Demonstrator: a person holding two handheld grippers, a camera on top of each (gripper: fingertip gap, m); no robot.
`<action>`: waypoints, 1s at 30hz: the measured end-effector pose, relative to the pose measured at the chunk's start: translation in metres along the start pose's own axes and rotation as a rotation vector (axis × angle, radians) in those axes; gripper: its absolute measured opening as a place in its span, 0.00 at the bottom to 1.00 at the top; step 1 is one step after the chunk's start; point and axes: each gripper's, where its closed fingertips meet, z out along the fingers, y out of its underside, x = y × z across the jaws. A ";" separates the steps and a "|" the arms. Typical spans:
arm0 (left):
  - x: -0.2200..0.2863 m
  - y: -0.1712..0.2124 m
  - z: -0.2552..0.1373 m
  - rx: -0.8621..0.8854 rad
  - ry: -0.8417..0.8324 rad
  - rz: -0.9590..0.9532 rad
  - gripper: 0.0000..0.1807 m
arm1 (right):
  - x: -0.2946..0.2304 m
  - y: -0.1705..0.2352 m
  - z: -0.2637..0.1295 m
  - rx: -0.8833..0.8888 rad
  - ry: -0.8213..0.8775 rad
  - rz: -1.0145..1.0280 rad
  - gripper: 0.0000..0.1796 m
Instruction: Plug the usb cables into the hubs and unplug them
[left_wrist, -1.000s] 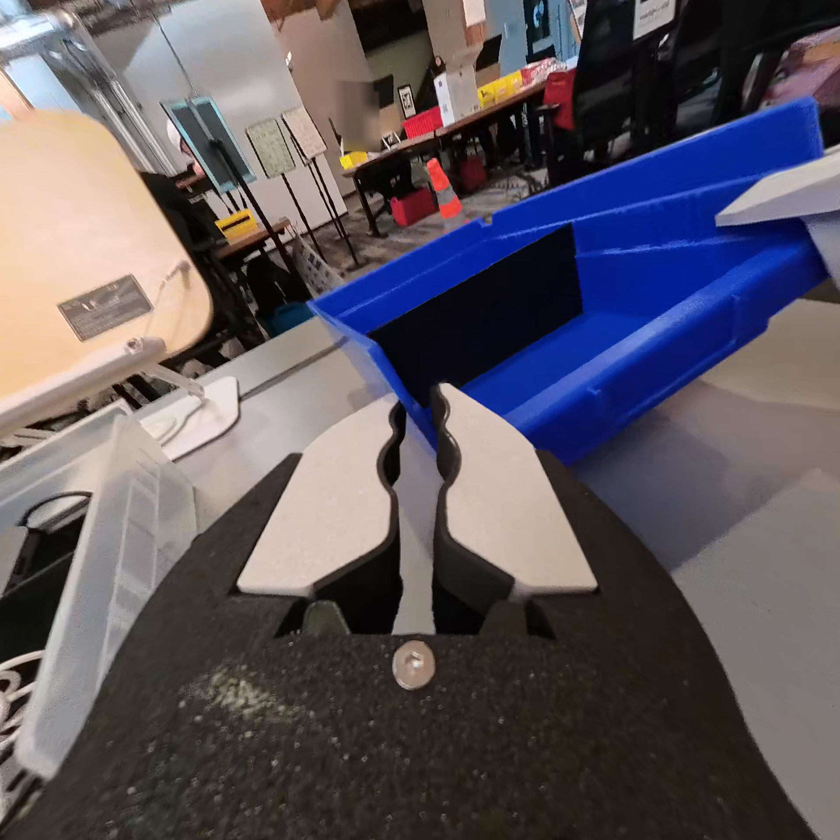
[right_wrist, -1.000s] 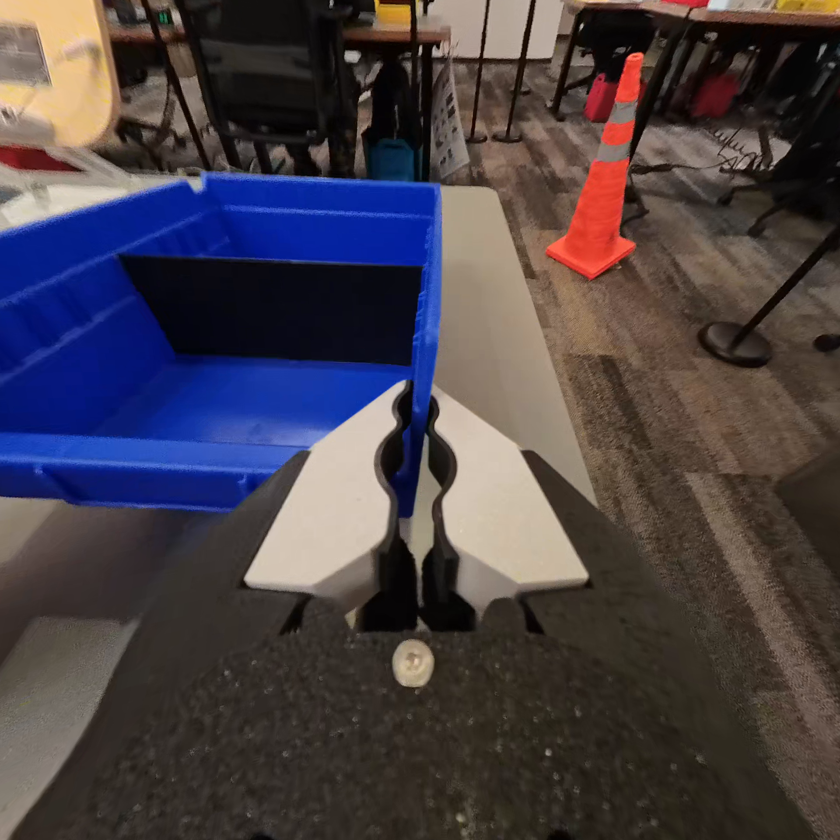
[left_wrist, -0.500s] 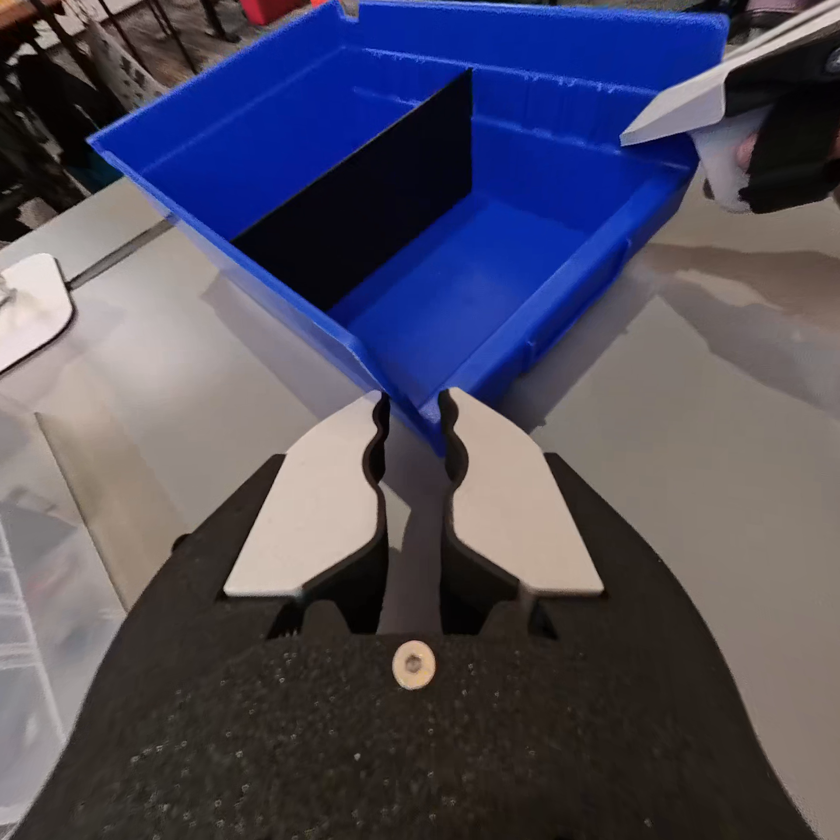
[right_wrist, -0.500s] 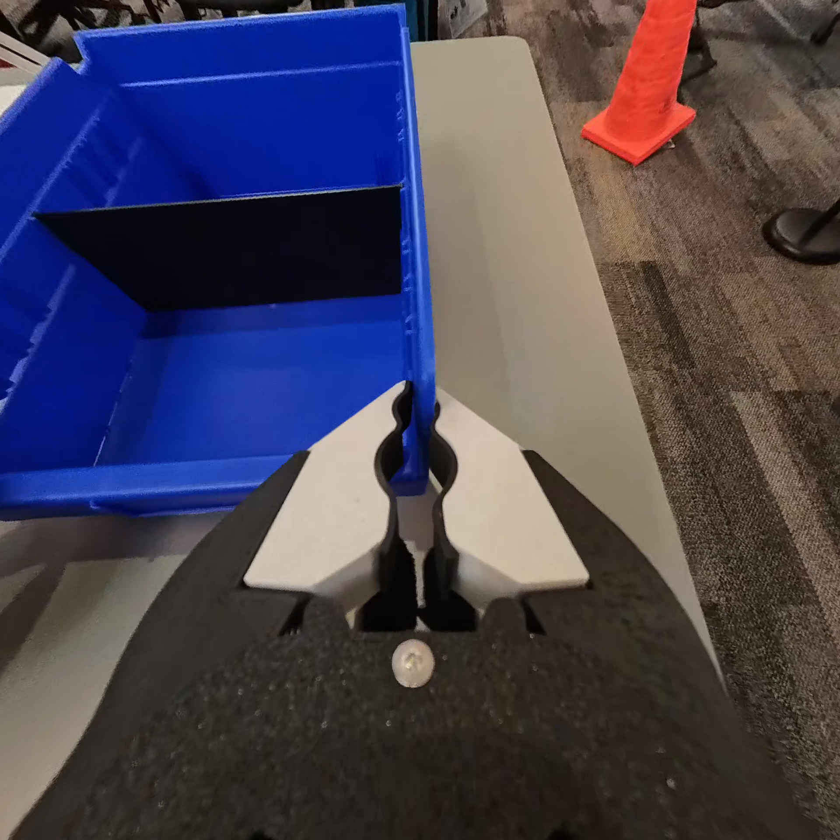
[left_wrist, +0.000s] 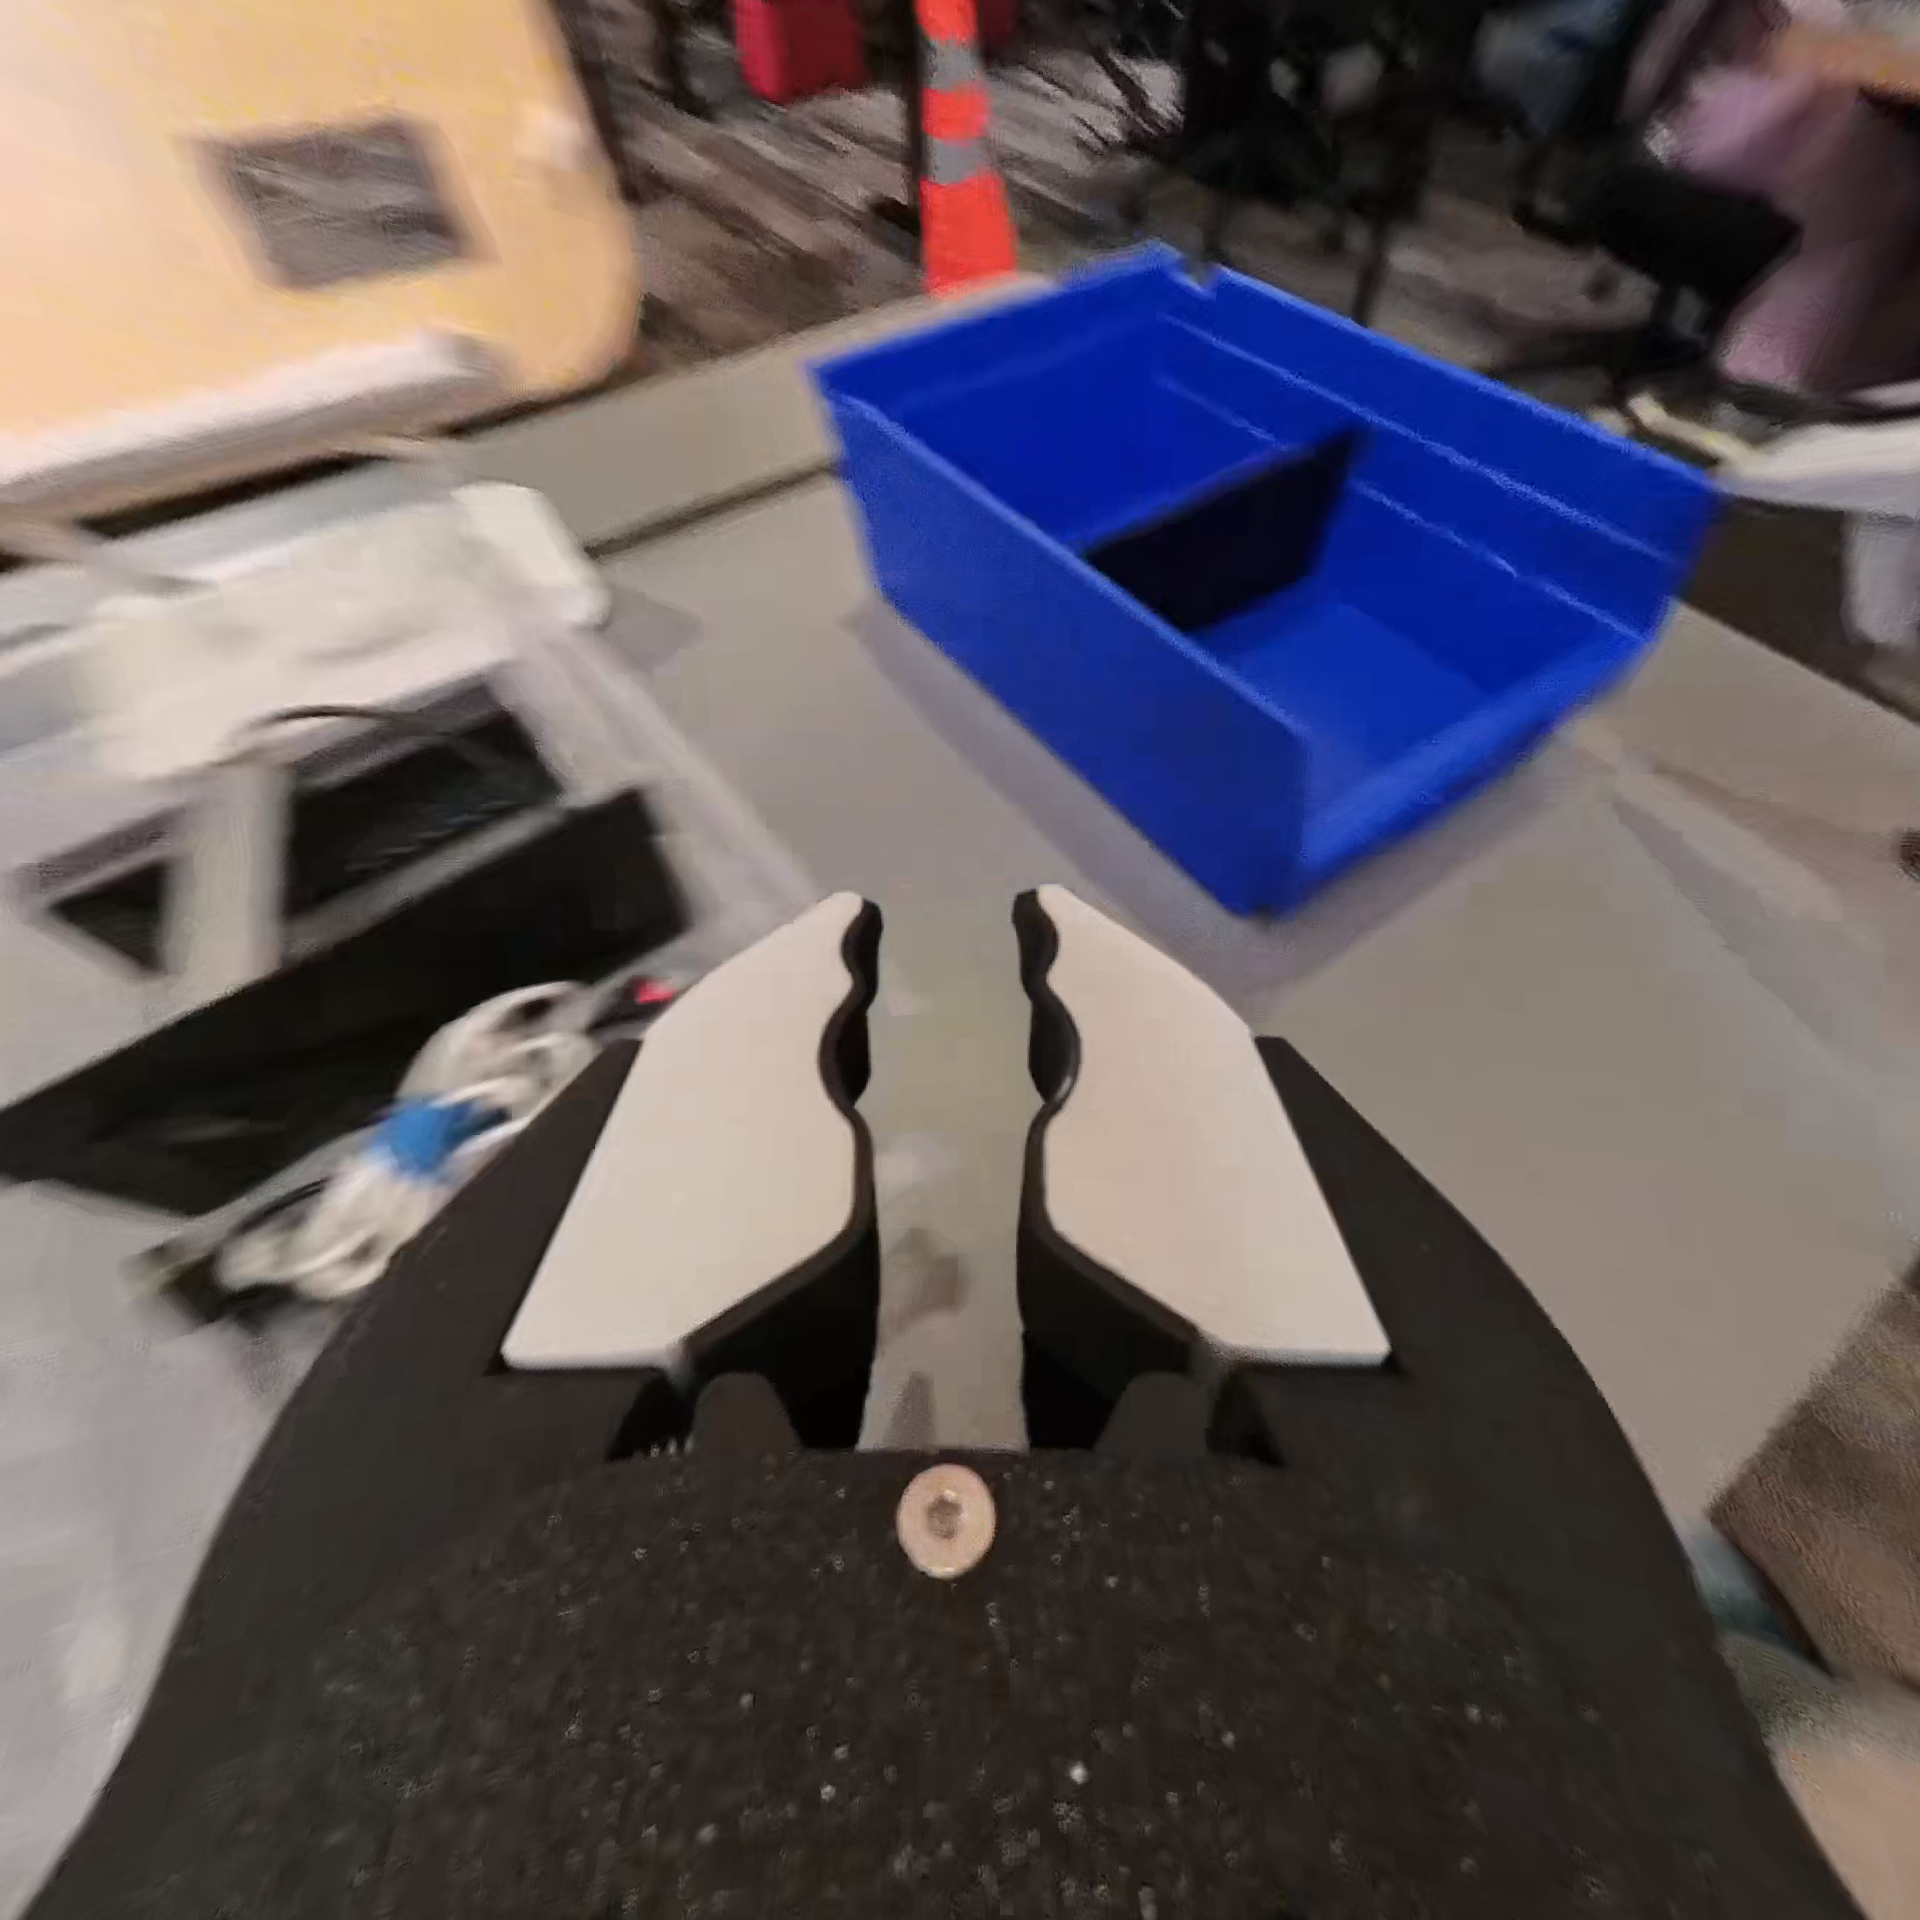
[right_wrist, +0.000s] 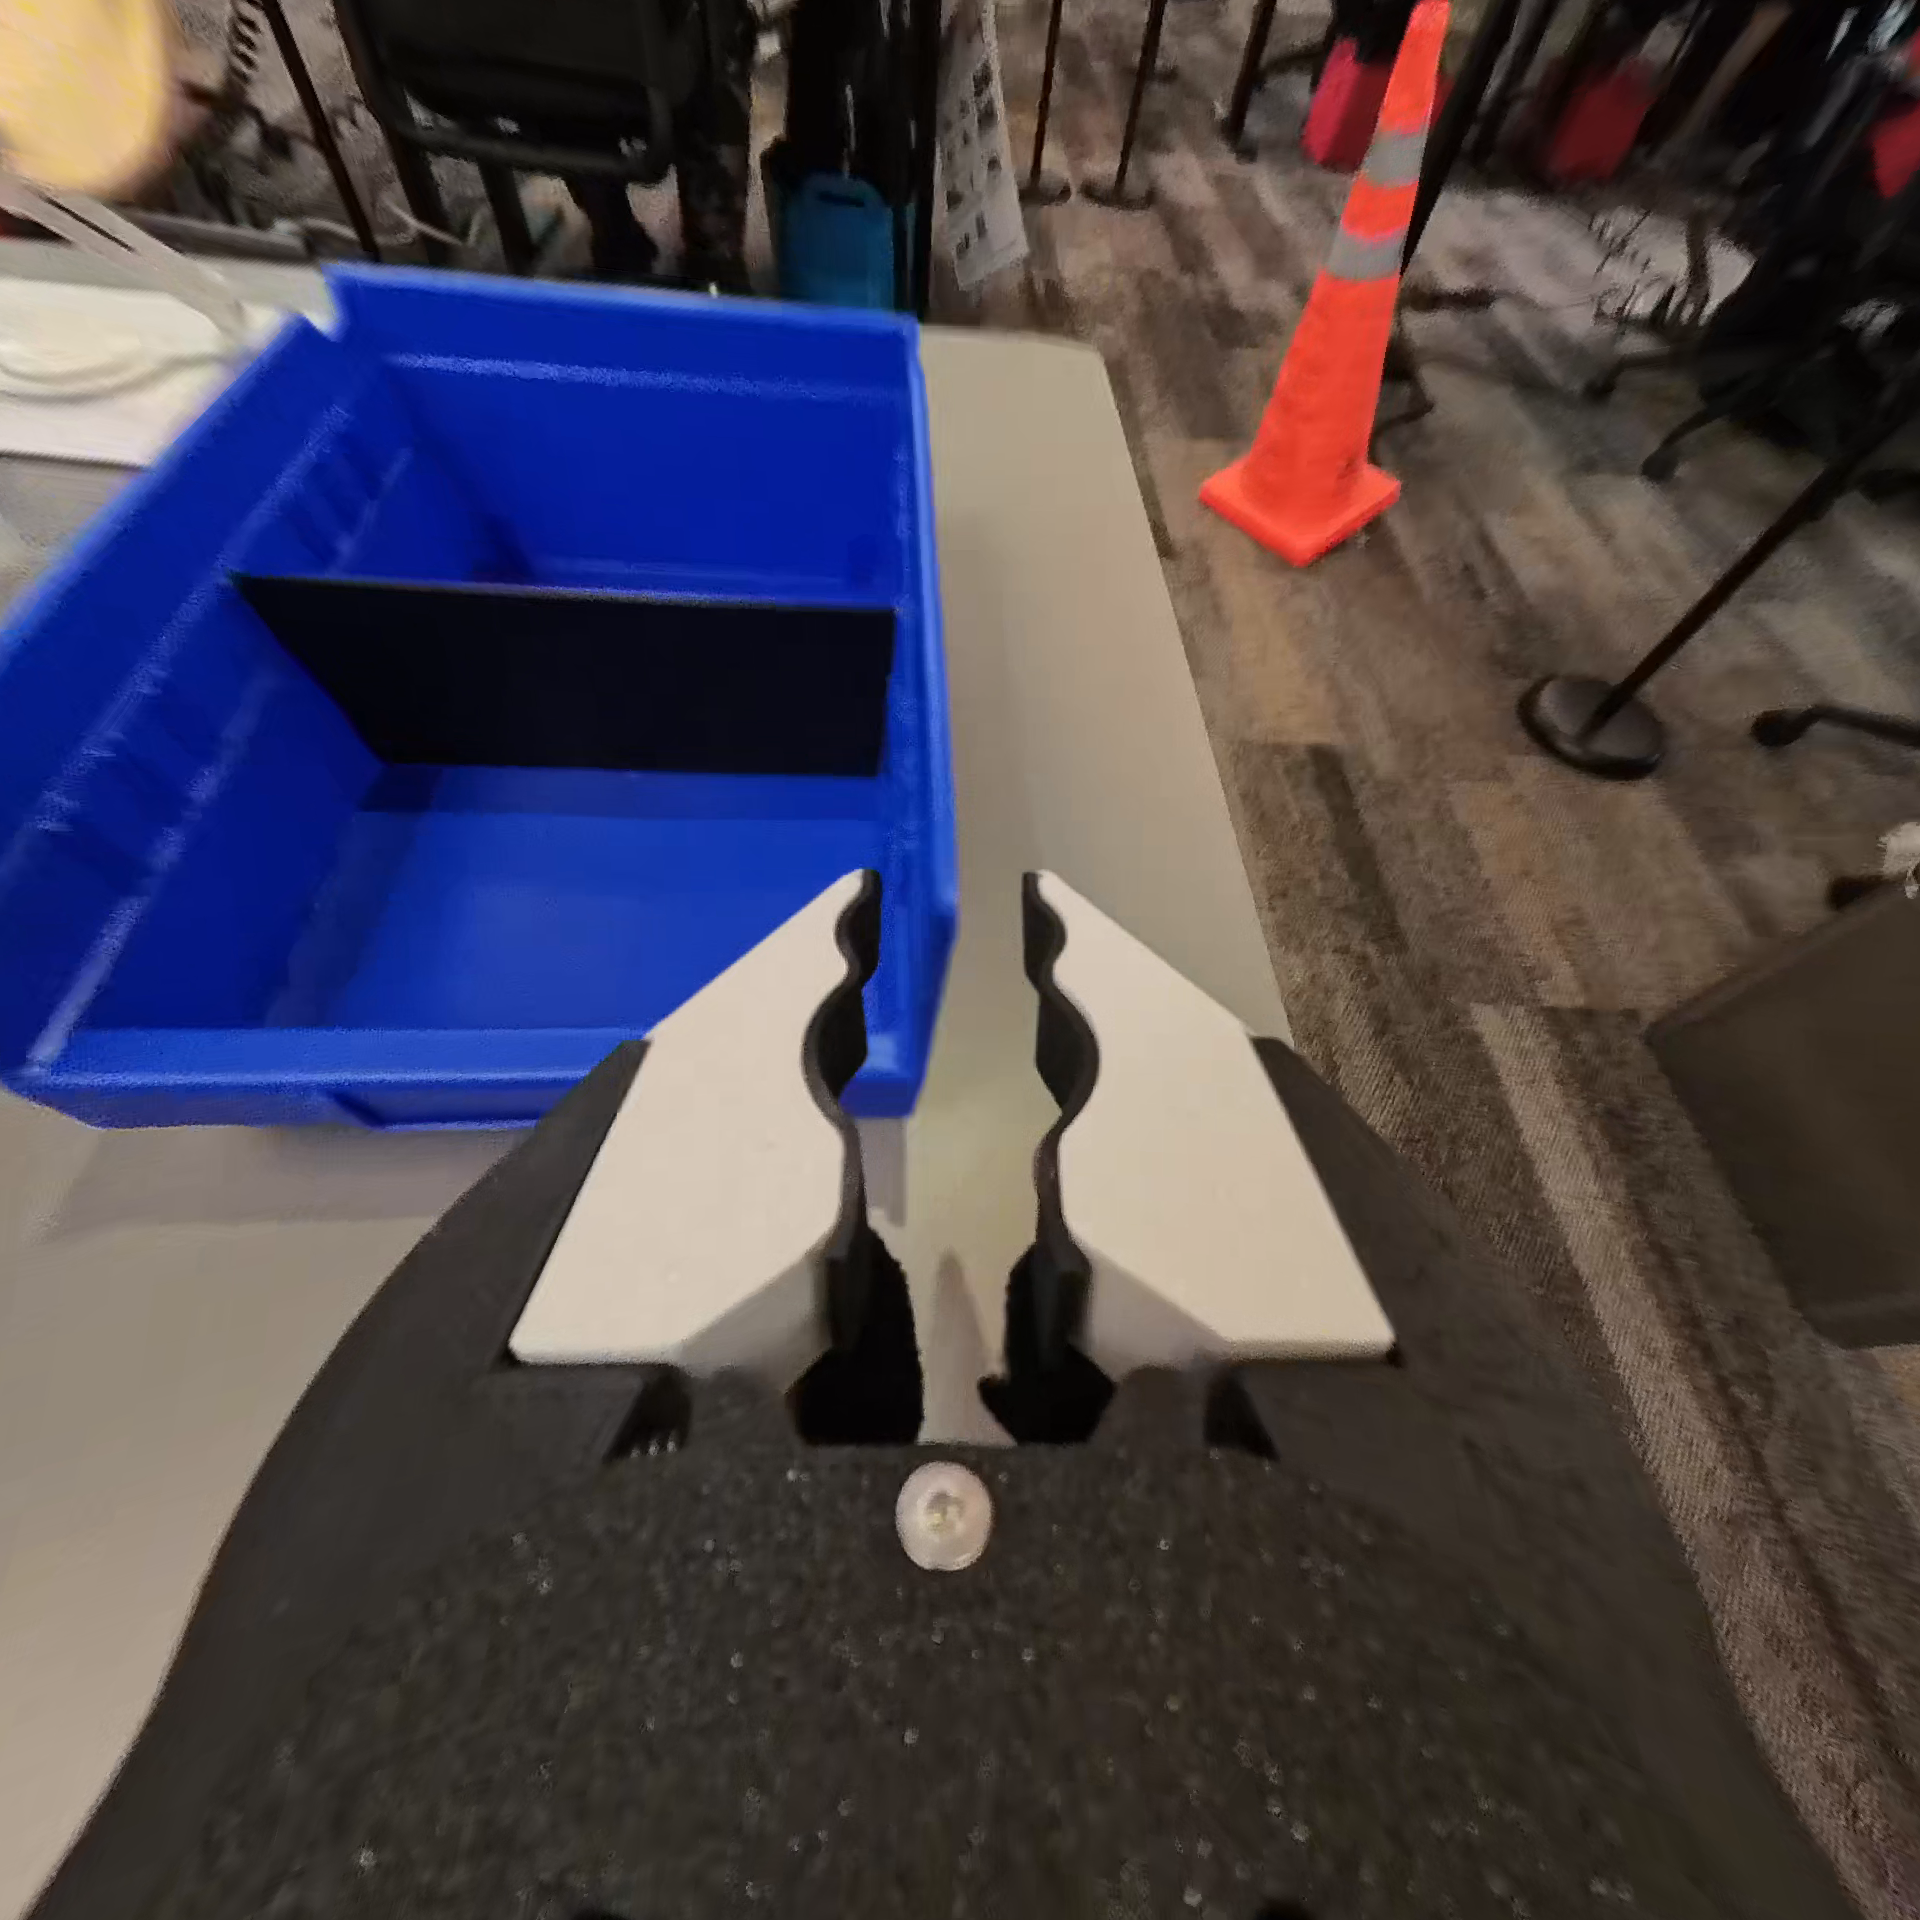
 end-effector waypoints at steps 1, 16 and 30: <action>-0.031 -0.004 -0.015 0.039 -0.076 -0.009 0.17 | -0.012 -0.013 -0.008 0.036 -0.009 -0.023 0.15; -0.174 0.076 -0.063 0.025 -0.465 -0.030 0.24 | -0.372 0.003 0.029 -0.006 -0.491 -0.042 0.35; -0.191 0.112 -0.040 -0.115 -0.342 -0.163 0.02 | -0.369 0.004 0.029 -0.016 -0.258 0.013 0.02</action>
